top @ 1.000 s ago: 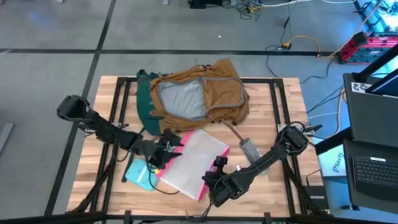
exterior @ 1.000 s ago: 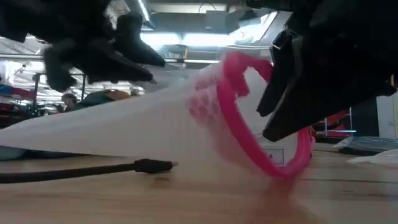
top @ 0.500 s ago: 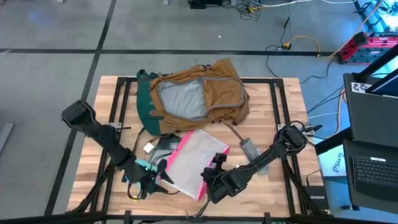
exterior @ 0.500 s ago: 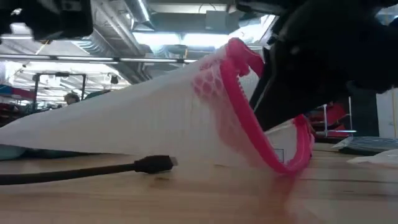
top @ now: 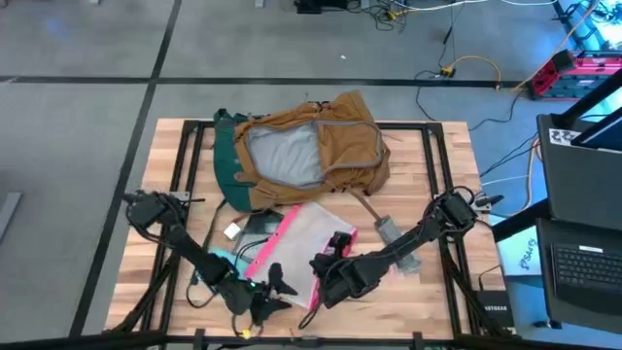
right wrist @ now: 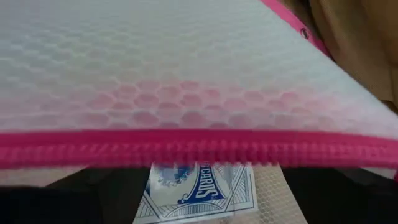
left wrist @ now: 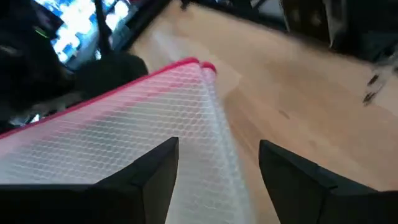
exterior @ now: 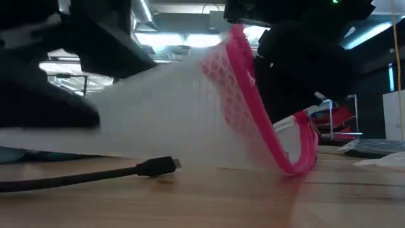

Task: Unpack backpack
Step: Remove the blue playing cards from the pink zipper pouch

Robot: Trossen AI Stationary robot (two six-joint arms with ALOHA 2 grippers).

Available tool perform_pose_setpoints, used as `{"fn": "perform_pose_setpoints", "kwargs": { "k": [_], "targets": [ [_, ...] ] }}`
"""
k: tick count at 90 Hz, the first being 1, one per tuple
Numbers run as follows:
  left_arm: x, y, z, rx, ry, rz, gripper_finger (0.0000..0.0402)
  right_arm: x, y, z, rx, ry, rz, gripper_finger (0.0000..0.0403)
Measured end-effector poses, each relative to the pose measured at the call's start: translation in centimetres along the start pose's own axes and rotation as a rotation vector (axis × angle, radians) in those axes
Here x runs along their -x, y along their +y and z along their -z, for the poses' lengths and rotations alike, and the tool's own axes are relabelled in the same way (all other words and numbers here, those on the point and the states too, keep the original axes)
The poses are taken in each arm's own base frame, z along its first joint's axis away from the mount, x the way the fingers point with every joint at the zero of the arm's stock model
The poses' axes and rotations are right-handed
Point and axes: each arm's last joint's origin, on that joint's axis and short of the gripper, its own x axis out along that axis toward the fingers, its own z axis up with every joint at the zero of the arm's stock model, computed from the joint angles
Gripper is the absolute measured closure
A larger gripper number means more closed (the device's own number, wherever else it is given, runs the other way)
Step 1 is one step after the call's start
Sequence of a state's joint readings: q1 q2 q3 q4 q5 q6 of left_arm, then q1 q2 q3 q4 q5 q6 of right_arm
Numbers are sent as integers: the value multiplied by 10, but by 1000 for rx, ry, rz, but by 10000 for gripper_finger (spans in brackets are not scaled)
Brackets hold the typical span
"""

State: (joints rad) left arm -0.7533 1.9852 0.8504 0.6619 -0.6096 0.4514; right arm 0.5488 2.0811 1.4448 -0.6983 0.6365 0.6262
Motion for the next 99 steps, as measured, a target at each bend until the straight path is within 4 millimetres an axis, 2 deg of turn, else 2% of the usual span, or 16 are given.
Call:
{"fn": "perform_pose_setpoints", "kwargs": {
  "k": [27, 39, 44, 57, 73, 85, 99],
  "targets": [
    [-15, 5, 3, 70, 99, -54, 248, 2, 2, 1, 56, -4, -5, 72],
    [-12, 0, 2, 41, 107, -39, 360, 5, 6, 4, 94, -9, -11, 72],
    [-10, -1, 2, 34, 129, -37, 387, 5, 6, 4, 96, -9, -13, 72],
    [-3, -2, 8, 4, 227, -24, 399, 8, 9, 6, 105, -6, -27, 72],
    [17, -1, 8, -84, 323, 40, 401, 12, 14, 9, 115, -10, -44, 72],
    [33, -3, 4, -191, 333, 101, 402, 14, 19, 7, 92, -38, -80, 72],
    [43, -1, -2, -181, 298, 107, 401, 11, 21, -2, -12, -91, -120, 72]
  ]
}}
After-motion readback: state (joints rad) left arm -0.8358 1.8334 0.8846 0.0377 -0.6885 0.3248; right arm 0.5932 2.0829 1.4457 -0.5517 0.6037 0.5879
